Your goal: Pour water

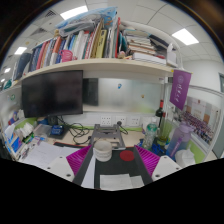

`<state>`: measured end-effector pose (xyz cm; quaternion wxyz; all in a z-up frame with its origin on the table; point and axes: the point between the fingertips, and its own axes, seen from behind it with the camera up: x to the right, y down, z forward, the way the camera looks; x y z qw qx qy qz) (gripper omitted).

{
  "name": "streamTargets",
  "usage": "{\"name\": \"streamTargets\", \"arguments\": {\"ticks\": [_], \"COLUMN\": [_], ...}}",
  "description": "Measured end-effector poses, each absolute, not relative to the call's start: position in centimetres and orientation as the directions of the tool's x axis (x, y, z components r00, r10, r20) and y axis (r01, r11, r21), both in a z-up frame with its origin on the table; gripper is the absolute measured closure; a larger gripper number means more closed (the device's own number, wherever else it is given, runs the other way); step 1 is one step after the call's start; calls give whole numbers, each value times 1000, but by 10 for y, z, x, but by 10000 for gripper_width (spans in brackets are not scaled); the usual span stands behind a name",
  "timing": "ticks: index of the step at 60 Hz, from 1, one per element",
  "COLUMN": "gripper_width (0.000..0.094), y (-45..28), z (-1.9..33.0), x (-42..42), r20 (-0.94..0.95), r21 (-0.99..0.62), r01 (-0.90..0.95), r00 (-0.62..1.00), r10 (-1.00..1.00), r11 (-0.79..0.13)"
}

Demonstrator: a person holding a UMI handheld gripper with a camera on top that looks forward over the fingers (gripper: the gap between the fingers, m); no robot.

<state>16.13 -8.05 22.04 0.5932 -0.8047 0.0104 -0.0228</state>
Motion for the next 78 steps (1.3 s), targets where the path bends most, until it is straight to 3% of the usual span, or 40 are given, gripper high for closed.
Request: {"name": "streamTargets", "arguments": {"ticks": [23,44,49,54,70,78], "gripper_width": [101,95,179,400,559,575], "y": [45,172,188,196,202,200], "z": [157,99,91,87,90,96], "x": [340,384,386,393,388,381], "r20": [63,34,19,21,29,93], "r21": [-965,-962,-962,-966,-972,-970], "r01": [3,2,-7,-5,8,70], "r00": [973,993,996,995,996,992], "r10": [-221,-112,-90,-100,-84,-88], "r11": [-261,-274,-274,-259,-235,-234]}}
